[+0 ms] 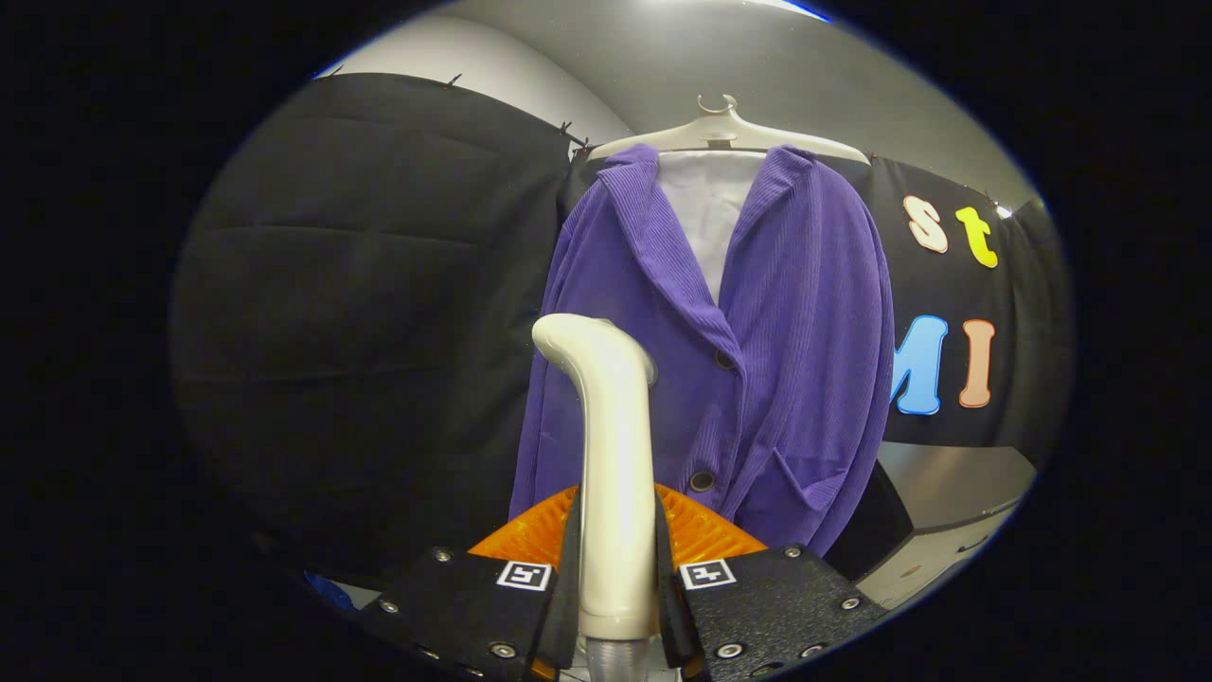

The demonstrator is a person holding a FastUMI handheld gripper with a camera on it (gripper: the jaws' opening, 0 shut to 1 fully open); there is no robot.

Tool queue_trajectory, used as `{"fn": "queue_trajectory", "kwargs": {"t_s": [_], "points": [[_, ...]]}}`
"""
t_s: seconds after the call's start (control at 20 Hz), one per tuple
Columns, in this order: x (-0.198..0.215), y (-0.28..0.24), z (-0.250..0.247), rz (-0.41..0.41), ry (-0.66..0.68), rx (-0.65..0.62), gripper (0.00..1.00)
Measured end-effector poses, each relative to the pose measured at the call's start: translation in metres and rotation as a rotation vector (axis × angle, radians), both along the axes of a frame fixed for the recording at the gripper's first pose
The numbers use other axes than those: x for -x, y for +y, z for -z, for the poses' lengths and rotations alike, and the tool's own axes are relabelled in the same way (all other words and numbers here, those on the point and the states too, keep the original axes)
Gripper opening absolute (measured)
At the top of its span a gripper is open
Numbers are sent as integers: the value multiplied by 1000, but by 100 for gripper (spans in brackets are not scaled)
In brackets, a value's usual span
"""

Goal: Iron the clothes twice with a garment steamer, once on the left side and once on the right side.

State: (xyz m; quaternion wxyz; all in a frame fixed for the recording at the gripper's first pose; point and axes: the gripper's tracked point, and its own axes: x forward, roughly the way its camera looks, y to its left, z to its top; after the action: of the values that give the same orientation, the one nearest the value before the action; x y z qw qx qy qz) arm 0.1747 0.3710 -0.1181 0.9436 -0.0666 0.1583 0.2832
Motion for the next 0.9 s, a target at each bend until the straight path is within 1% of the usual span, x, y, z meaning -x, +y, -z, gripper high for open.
{"fn": "queue_trajectory", "kwargs": {"t_s": [0.9], "points": [[57,-29,121,-37,182,139,35]]}}
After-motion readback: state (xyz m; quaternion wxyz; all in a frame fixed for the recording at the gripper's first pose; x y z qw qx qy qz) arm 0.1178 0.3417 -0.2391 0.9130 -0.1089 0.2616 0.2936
